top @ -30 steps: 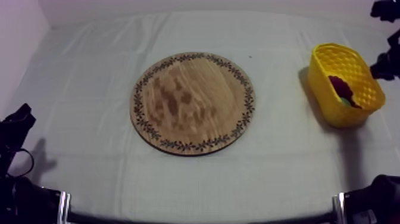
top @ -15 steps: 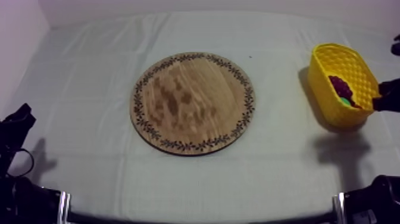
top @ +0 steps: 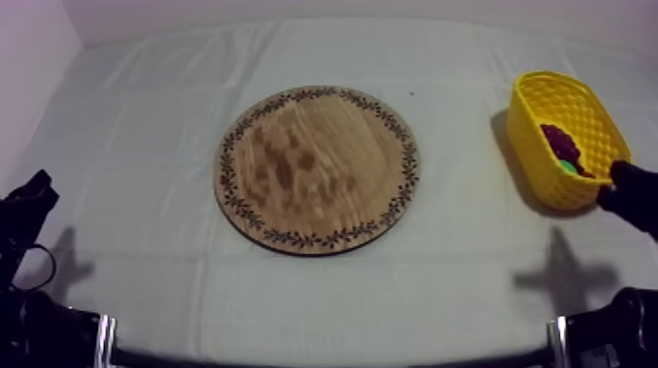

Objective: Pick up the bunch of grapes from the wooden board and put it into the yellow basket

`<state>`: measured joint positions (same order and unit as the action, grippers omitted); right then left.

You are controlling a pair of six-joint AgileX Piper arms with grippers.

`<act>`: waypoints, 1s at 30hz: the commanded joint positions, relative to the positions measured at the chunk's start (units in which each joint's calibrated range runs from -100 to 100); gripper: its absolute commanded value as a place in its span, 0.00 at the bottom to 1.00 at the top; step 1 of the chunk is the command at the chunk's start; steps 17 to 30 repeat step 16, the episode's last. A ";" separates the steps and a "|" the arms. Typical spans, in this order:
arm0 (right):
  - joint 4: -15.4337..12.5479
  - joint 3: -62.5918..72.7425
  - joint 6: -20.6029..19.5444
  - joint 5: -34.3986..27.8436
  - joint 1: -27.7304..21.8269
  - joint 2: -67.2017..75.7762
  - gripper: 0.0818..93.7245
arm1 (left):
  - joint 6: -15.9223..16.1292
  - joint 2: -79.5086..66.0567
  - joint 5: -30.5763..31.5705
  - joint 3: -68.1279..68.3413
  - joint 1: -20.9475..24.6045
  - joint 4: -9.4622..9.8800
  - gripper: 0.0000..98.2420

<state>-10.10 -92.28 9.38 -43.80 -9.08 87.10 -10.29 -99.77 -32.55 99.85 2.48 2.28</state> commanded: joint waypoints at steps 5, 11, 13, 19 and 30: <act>4.89 -4.50 -5.32 0.75 2.68 7.17 0.00 | 0.03 0.03 -0.03 0.04 0.01 -0.01 0.00; 8.08 -6.93 -0.43 5.40 3.52 8.48 0.00 | 0.01 0.03 -0.03 0.04 0.01 -0.01 0.00; 8.32 -7.10 1.49 5.73 3.58 8.57 0.00 | 0.01 0.03 -0.03 0.04 0.01 -0.01 0.00; 8.48 -7.22 2.91 5.90 3.62 8.62 0.00 | 0.01 0.03 -0.03 0.04 0.01 -0.01 0.00; 8.48 -7.22 2.91 5.90 3.62 8.62 0.00 | 0.01 0.03 -0.03 0.04 0.01 -0.01 0.00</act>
